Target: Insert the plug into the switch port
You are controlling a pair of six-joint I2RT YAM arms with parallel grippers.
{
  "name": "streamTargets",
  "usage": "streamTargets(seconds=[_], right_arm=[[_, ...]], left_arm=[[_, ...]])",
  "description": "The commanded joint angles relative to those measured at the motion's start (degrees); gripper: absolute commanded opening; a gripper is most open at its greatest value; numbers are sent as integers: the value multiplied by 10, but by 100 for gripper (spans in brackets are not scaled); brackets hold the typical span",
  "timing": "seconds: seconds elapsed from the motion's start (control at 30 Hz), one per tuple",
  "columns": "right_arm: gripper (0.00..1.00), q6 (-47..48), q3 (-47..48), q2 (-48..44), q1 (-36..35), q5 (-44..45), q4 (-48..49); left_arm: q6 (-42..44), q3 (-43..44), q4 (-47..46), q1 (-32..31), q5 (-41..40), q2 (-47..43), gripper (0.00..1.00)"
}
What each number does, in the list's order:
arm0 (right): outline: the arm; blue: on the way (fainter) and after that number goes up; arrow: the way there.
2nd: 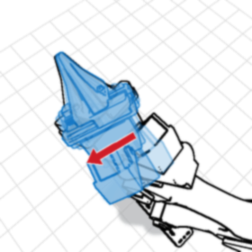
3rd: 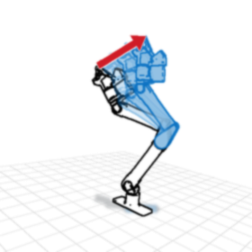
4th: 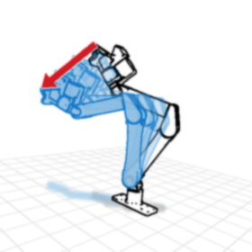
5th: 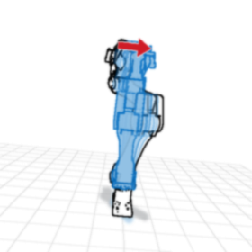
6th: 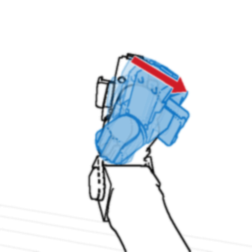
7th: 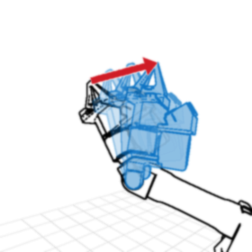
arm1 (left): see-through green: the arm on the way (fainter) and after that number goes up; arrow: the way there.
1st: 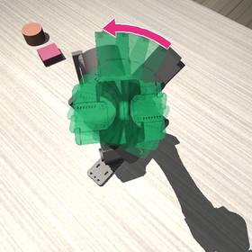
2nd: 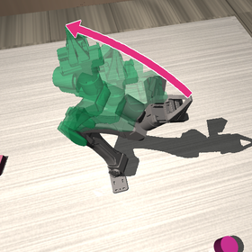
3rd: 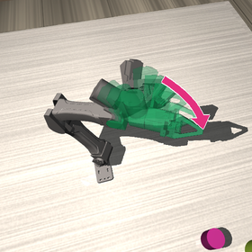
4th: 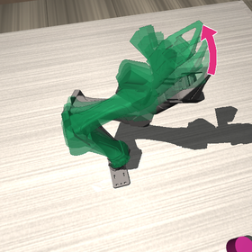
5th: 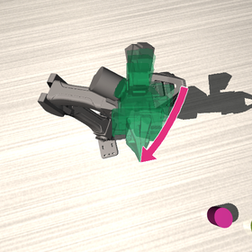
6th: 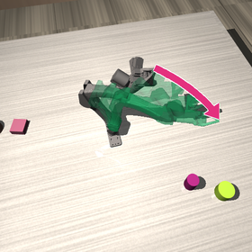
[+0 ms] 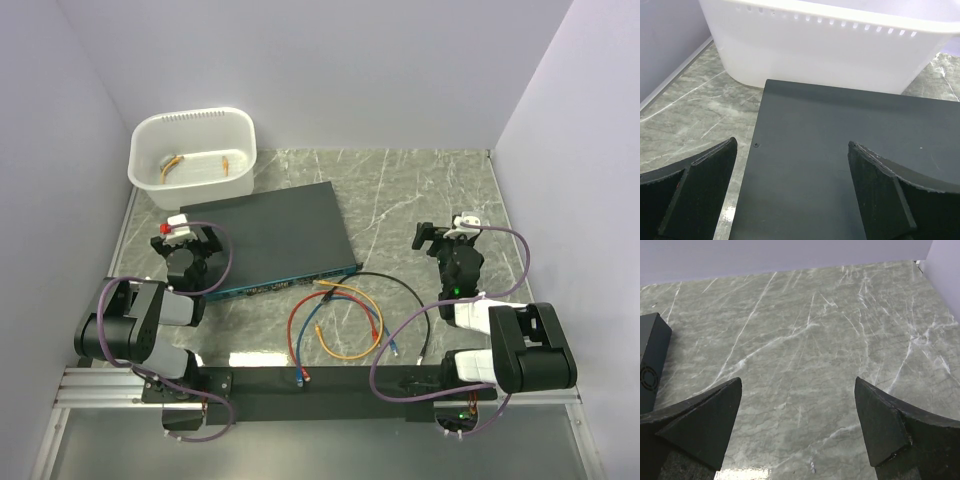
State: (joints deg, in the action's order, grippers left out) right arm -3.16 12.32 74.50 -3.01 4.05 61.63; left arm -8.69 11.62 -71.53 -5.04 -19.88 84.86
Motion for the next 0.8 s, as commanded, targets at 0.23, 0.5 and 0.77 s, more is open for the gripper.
streamTargets(seconds=[0.23,0.5,0.77], right_arm=[[100,-8,4,0,0,21,17],[100,-25,106,-94,-20,94,-198],[100,-138,229,-225,-92,-16,-463]], left_arm=[[-8,11,-13,3,2,-9,99],[-8,11,-13,3,2,-9,99],[-15,22,8,22,36,-10,99]])
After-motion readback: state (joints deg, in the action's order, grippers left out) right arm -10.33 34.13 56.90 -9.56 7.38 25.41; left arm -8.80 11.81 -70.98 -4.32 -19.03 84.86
